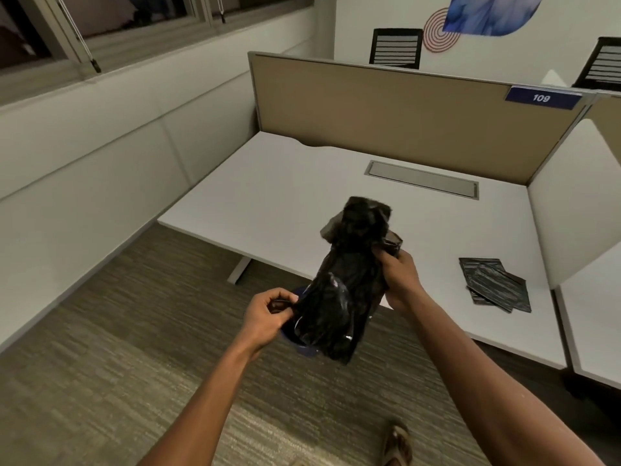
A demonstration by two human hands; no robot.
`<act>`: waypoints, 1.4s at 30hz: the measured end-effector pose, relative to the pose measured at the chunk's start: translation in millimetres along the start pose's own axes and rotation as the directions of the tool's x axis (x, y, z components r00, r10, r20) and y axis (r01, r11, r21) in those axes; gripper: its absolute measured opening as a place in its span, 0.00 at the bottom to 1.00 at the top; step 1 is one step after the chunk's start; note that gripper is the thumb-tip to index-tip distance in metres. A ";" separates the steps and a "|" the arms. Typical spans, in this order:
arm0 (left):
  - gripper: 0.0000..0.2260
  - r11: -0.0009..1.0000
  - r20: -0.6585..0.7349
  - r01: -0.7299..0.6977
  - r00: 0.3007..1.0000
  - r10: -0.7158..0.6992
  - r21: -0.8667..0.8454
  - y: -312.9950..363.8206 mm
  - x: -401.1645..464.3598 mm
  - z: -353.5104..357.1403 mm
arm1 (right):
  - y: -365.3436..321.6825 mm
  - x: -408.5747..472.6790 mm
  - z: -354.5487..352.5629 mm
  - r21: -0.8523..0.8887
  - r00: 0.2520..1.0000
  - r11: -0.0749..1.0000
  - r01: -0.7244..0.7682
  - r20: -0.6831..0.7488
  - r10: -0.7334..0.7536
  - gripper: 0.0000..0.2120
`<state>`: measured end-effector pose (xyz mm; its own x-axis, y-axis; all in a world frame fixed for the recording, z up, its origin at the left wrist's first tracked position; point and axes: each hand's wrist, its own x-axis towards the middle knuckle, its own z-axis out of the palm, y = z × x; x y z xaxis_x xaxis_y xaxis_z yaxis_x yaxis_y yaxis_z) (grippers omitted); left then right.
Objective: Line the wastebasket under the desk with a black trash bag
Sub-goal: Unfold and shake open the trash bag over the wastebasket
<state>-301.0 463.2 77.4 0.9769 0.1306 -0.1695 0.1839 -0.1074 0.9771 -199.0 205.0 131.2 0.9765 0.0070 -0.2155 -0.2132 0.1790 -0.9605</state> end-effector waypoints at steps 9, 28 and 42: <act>0.27 0.998 -0.086 0.030 0.996 -0.026 0.048 -38.5 -38.4 -44.7 | -21.1 -8.4 9.9 0.442 0.972 0.881 -0.168 -0.077 0.224 0.14; 0.29 0.991 -0.017 -0.010 1.000 0.007 -0.135 63.3 -21.7 -28.5 | 27.8 -53.7 63.4 -0.212 0.914 0.964 0.159 0.400 -0.063 0.14; 0.18 0.909 -0.052 0.113 0.988 -0.146 -0.401 22.5 -49.6 -26.5 | 52.6 -81.7 40.2 -0.201 0.884 0.979 0.028 0.462 0.070 0.22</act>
<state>-348.2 480.4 111.2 0.9326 0.1962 -0.3029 0.2334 0.3124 0.9208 -288.7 253.3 105.5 0.8630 0.4735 -0.1759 -0.1879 -0.0224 -0.9819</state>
